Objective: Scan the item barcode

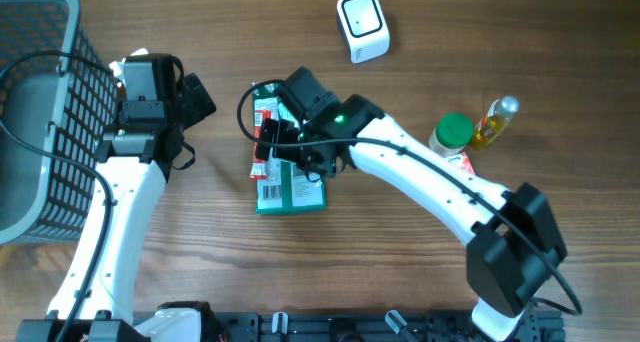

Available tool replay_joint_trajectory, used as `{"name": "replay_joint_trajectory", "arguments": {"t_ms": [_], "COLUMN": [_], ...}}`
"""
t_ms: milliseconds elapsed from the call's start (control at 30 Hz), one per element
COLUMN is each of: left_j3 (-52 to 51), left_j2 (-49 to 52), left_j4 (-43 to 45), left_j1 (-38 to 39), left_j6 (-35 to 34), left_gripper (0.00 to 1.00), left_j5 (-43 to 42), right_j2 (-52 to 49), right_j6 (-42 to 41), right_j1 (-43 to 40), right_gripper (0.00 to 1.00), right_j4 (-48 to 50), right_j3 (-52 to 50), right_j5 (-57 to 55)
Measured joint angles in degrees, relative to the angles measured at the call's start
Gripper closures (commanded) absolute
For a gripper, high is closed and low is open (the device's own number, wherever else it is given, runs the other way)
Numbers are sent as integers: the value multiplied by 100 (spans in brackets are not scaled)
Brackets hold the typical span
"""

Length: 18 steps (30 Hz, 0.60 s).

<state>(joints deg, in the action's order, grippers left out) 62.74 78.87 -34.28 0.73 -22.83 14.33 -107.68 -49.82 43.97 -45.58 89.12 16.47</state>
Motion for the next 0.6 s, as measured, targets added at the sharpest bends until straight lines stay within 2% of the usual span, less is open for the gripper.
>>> {"name": "replay_joint_trajectory", "arguments": {"t_ms": [33, 67, 100, 200, 267, 333, 400, 500, 533, 600], "left_j3": [0, 0, 0, 0, 0, 0, 0, 0, 0, 0], "left_j2": [0, 0, 0, 0, 0, 0, 0, 0, 0, 0], "left_j4": [0, 0, 0, 0, 0, 0, 2, 2, 0, 4], "left_j1": [0, 0, 0, 0, 0, 0, 0, 0, 0, 0], "left_j6": [-2, 0, 0, 0, -2, -2, 0, -2, -2, 0], "left_gripper": [0, 0, 0, 0, 0, 0, 0, 0, 0, 0], "left_j5": [0, 0, 0, 0, 0, 0, 0, 0, 0, 0], "right_j2": [59, 177, 328, 612, 566, 417, 129, -599, -975, -1296], "right_j6": [407, 844, 1237, 2612, 3265, 3858, 4236, 4387, 4363, 4321], "right_j1": [-48, -111, -166, -293, -382, -535, -625, -625, -625, -625], "right_gripper": [7, 18, 21, 23, 30, 30, 35, 34, 29, 27], "right_j4": [-166, -192, -195, -195, -103, 284, 608, 1261, 1456, 1593], "right_j3": [153, 273, 358, 455, 452, 452, 452, 452, 452, 452], "right_j5": [2, 2, 4, -205, -562, -800, -1108, -1338, -1379, -1416]}}
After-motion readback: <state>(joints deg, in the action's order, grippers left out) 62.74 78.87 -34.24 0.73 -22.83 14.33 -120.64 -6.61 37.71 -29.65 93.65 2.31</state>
